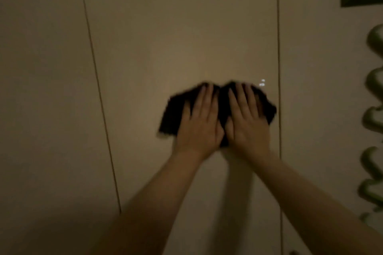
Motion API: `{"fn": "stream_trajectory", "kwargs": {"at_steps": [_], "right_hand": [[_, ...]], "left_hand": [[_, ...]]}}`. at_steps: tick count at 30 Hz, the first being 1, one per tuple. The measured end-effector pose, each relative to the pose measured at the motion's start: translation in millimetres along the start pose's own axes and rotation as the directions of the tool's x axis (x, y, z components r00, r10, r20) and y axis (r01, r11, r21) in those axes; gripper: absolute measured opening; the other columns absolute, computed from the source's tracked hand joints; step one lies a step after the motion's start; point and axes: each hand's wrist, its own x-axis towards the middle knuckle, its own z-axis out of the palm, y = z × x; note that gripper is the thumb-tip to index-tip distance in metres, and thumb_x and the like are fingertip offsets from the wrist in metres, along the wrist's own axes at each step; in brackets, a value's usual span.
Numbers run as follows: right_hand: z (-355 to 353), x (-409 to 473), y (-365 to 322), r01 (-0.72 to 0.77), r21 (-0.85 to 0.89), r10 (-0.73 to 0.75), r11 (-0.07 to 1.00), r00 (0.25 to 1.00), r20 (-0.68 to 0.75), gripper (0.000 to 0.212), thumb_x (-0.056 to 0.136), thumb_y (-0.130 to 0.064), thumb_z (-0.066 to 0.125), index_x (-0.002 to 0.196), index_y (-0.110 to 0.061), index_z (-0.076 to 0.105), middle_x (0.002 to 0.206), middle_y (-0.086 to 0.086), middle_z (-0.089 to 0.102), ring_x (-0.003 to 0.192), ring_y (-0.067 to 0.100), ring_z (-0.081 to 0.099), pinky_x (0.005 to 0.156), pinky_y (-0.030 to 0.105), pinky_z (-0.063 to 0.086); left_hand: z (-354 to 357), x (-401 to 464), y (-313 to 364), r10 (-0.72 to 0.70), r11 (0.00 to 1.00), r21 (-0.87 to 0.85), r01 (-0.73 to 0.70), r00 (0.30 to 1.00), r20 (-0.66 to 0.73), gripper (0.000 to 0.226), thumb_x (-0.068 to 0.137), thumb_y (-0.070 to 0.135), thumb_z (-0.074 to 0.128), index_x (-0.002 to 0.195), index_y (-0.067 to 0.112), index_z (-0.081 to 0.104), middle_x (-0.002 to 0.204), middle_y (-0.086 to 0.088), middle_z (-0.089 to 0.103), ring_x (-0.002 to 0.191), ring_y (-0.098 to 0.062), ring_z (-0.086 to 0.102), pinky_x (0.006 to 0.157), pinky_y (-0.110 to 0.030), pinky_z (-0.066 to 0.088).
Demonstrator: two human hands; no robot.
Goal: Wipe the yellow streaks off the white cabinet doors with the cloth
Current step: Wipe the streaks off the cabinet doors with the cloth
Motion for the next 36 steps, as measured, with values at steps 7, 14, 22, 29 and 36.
{"fn": "stream_trajectory", "kwargs": {"at_steps": [7, 14, 22, 29, 36], "right_hand": [[-13.3, 66.3, 15.6, 0.02, -0.05, -0.024, 0.999, 0.996, -0.084, 0.056, 0.099, -0.027, 0.029, 0.152, -0.009, 0.025, 0.159, 0.011, 0.023, 0.148, 0.025, 0.016, 0.119, 0.029, 0.004], [15.0, -81.0, 26.3, 0.007, 0.048, -0.005, 0.999, 0.999, -0.033, 0.055, 0.099, -0.027, 0.029, 0.151, -0.01, 0.025, 0.159, 0.01, 0.019, 0.148, 0.026, 0.013, 0.119, 0.037, 0.019], [30.7, -227.0, 32.7, -0.01, 0.174, -0.038, 0.985, 0.963, 0.267, 0.054, 0.102, -0.031, 0.017, 0.154, -0.017, 0.011, 0.164, 0.0, 0.001, 0.15, 0.02, 0.005, 0.091, 0.032, 0.047], [28.0, -222.4, 33.4, 0.036, 0.177, -0.082, 0.984, 0.962, 0.262, 0.057, 0.1, -0.03, 0.025, 0.153, -0.018, 0.012, 0.164, -0.002, 0.0, 0.15, 0.019, 0.004, 0.094, 0.03, 0.046], [2.7, -65.1, 18.6, 0.105, 0.181, -0.133, 0.978, 0.98, 0.149, 0.059, 0.092, -0.028, 0.039, 0.149, -0.013, 0.033, 0.157, 0.006, 0.026, 0.146, 0.021, 0.019, 0.072, 0.03, 0.055]], "left_hand": [[-13.3, 55.6, -7.8, -0.094, 0.995, 0.025, 0.1, 0.979, -0.18, 0.064, 0.098, 0.031, 0.024, 0.154, 0.005, 0.012, 0.163, -0.014, 0.011, 0.15, -0.025, 0.008, 0.119, -0.048, 0.011], [46.5, -60.5, 31.0, -0.087, 0.994, -0.071, 0.078, 0.988, -0.13, 0.072, 0.094, 0.032, 0.034, 0.155, 0.007, 0.005, 0.164, -0.01, 0.002, 0.151, -0.024, 0.0, 0.112, -0.049, 0.016], [93.7, -191.2, 81.9, -0.035, 0.98, -0.179, 0.083, 0.965, 0.258, 0.06, 0.102, 0.035, 0.012, 0.155, 0.009, 0.003, 0.164, -0.009, -0.003, 0.149, -0.02, 0.005, 0.084, -0.046, 0.052], [88.1, -187.3, 75.4, 0.018, 0.989, -0.146, 0.016, 0.974, 0.227, 0.061, 0.101, 0.037, 0.015, 0.155, 0.011, 0.006, 0.164, -0.007, -0.004, 0.148, -0.021, 0.012, 0.086, -0.045, 0.053], [26.2, -61.8, 1.3, 0.121, 0.991, -0.064, -0.118, 0.992, 0.038, 0.068, 0.091, 0.035, 0.039, 0.151, 0.007, 0.023, 0.161, -0.008, 0.013, 0.148, -0.022, 0.015, 0.106, -0.053, 0.033]]}}
